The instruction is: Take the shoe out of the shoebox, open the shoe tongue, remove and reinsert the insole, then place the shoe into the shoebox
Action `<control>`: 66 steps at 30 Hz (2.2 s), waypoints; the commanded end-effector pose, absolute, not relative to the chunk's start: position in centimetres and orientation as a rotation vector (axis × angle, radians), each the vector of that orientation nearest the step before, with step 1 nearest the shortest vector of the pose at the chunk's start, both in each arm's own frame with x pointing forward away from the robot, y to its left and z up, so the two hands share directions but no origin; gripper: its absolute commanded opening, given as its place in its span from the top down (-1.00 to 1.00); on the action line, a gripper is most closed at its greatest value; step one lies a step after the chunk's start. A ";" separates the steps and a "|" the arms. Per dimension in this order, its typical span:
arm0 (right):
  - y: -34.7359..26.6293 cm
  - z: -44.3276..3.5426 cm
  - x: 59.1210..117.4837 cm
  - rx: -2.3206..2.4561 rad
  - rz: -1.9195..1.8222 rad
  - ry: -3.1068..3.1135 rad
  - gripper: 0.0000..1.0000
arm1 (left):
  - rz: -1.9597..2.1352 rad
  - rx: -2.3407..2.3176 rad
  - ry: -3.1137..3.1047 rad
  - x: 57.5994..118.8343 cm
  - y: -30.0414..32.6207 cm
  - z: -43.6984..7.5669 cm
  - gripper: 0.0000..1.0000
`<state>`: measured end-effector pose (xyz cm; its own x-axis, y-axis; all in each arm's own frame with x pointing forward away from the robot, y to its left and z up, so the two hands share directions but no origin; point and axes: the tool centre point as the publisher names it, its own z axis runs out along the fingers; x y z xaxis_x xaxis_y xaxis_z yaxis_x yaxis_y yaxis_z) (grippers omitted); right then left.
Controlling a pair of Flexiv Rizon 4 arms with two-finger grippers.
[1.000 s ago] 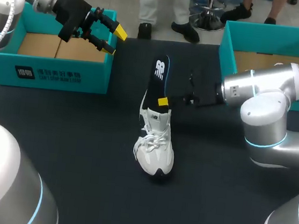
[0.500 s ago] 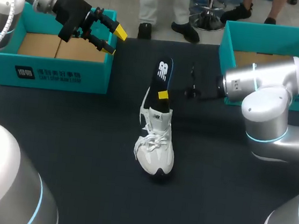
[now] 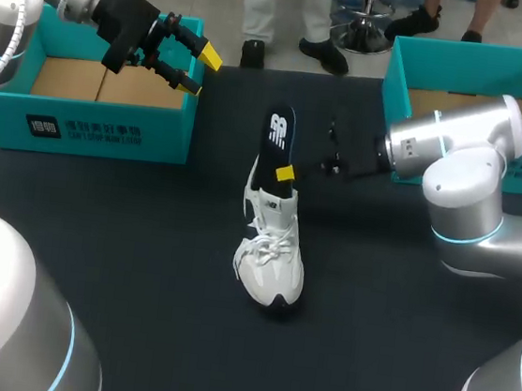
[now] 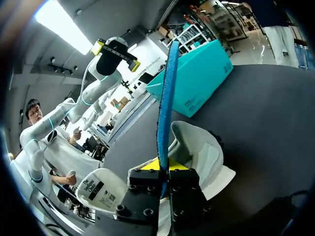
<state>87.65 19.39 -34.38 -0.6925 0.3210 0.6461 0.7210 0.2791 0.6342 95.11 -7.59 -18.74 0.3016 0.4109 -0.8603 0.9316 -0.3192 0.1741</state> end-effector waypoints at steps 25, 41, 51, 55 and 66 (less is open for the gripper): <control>19.9 -33.1 88.9 -0.910 -1.361 -2.217 0.07 | -0.946 1.876 1.198 95.1 -7.6 -18.7 -1.00; 20.5 -34.9 86.8 -0.883 -1.295 -2.053 1.00 | -0.946 1.876 1.198 95.1 -7.6 -18.7 -1.00; 20.7 -35.3 85.7 -0.894 -1.246 -2.045 0.45 | -0.946 1.876 1.198 95.1 -7.6 -18.7 -1.00; 20.5 -34.6 86.1 -0.907 -1.266 -2.053 0.19 | -0.946 1.876 1.198 95.1 -7.6 -18.7 -1.00; 20.5 -33.1 87.7 -0.912 -1.295 -2.067 0.41 | -0.946 1.876 1.198 95.1 -7.6 -18.7 -1.00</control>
<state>87.43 20.37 -33.31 -0.6303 0.2601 0.7315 0.7720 0.3096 0.5551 95.11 -7.59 -18.74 0.3016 0.4110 -0.8603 0.9315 -0.3193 0.1741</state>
